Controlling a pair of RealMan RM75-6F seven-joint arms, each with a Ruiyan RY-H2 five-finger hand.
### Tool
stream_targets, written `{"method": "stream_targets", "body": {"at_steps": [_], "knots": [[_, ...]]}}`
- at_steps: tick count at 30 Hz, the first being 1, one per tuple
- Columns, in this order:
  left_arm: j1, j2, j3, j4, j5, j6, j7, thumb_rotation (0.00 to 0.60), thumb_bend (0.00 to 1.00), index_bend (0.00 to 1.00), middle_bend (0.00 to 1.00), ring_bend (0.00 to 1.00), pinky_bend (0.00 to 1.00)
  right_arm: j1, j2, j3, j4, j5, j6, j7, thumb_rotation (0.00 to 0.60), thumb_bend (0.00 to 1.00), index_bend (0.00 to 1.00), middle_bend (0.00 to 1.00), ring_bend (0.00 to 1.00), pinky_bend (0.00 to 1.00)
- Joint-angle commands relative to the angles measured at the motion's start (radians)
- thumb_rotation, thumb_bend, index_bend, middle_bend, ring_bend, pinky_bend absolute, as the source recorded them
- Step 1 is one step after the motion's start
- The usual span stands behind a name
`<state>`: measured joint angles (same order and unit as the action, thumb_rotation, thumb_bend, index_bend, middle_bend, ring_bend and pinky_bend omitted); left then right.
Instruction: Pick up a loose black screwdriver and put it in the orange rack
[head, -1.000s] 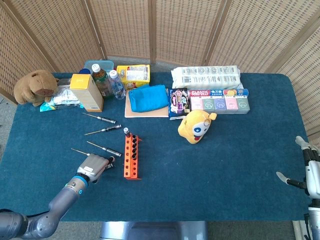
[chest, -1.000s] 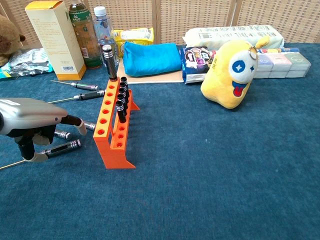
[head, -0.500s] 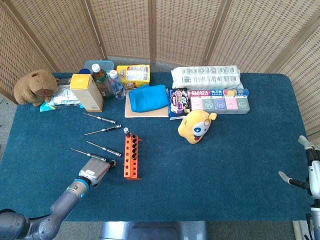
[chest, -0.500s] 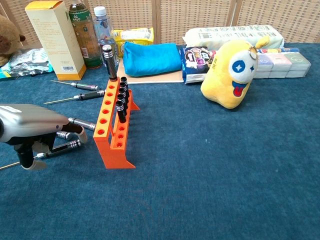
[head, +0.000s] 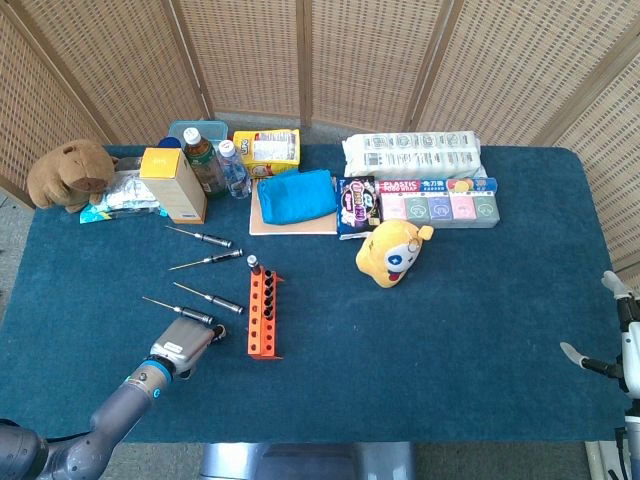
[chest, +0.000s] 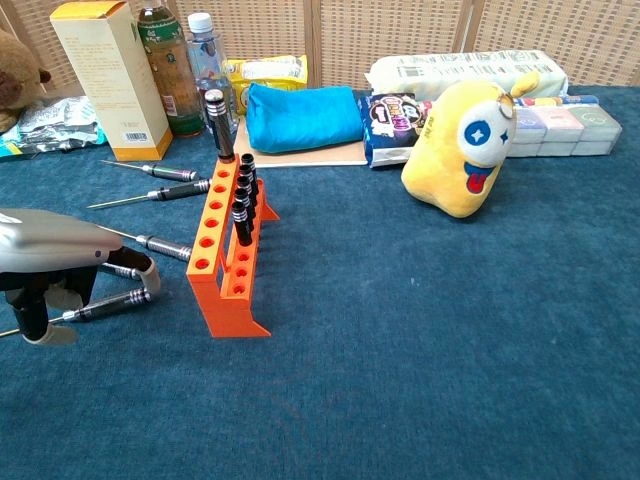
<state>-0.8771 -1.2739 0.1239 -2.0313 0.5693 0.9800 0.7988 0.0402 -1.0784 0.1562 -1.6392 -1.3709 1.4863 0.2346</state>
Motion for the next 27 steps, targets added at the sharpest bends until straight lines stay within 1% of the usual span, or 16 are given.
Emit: {"method": "stream_targets", "body": {"at_steps": [1,5,7,13,18,21,27], "knots": [[-0.006,0.021,0.008,-0.017,-0.016,-0.047,-0.035,0.600,0.33,0.20,1.00,1.00,0.99,0.000,0.001,0.001,0.000,0.001,-0.001,0.000,0.600,0.09,0.01,0.15,0.13,0.07],[-0.019,0.065,0.012,-0.039,-0.017,-0.130,-0.097,0.600,0.33,0.19,1.00,1.00,0.99,-0.002,0.001,0.002,0.001,0.004,0.001,0.000,0.600,0.09,0.01,0.15,0.13,0.07],[-0.021,0.085,0.013,-0.044,0.000,-0.151,-0.121,0.600,0.33,0.19,1.00,1.00,0.99,-0.001,0.000,0.002,0.001,0.005,0.000,-0.001,0.600,0.09,0.01,0.15,0.13,0.07],[-0.017,0.128,0.024,-0.056,0.043,-0.171,-0.175,0.600,0.33,0.19,1.00,1.00,0.99,-0.002,-0.001,0.001,0.003,0.005,-0.002,-0.005,0.600,0.09,0.01,0.15,0.13,0.07],[0.005,0.167,0.025,-0.053,0.104,-0.158,-0.231,0.600,0.33,0.19,1.00,1.00,0.99,0.000,-0.003,0.000,0.003,0.005,-0.005,-0.008,0.600,0.09,0.01,0.15,0.13,0.07],[0.010,0.167,0.032,-0.034,0.121,-0.140,-0.234,0.600,0.33,0.19,1.00,1.00,0.99,0.000,-0.003,-0.003,0.005,0.002,-0.007,-0.008,0.600,0.09,0.01,0.15,0.13,0.07],[0.003,0.122,0.043,0.002,0.103,-0.120,-0.211,0.600,0.33,0.19,1.00,1.00,0.99,0.000,-0.004,-0.004,0.005,-0.001,-0.008,-0.008,0.600,0.09,0.01,0.15,0.13,0.07]]}}
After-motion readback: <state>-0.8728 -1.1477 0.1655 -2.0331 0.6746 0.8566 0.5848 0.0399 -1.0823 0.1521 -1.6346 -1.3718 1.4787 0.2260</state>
